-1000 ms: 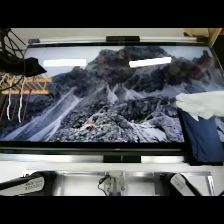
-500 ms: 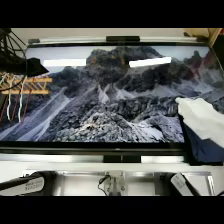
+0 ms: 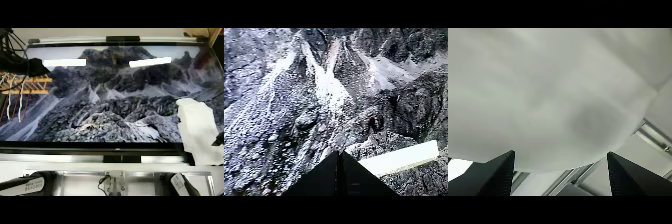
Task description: Fold the shirts.
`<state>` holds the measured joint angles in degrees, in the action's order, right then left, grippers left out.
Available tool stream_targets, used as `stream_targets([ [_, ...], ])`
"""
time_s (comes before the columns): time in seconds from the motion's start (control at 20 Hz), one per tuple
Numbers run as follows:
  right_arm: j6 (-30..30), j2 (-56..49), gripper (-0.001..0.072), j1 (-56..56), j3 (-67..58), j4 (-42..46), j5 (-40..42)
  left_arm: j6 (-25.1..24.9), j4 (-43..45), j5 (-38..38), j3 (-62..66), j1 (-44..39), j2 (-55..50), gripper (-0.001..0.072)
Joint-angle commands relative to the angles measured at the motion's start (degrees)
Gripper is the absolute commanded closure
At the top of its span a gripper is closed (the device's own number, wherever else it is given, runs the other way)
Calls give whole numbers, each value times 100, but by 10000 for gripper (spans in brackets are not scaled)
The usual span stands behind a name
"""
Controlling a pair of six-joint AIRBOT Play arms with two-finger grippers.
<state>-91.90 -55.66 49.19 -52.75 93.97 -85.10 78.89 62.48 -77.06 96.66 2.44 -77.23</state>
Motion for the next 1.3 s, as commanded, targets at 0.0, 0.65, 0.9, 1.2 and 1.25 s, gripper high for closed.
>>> stream_targets([
  [0.0,48,83,39,-2,-627,186,378,-4,55,-7,0,-127,-4,681],
  [0.65,-592,-1775,125,-5331,-3080,-1320,-553,1510,3086,-1523,254,-2815,-1128,44],
  [0.9,-623,-1853,126,-5329,-2669,-1683,-308,2468,3010,-280,-1167,-2677,-87,48],
  [1.2,-619,-1856,126,-5329,-2669,-1716,-310,2468,3003,-461,-1169,-2557,-214,46],
  [1.25,-619,-1856,126,-5331,-2669,-1716,-310,2468,3003,-505,-1169,-2557,-216,46],
])
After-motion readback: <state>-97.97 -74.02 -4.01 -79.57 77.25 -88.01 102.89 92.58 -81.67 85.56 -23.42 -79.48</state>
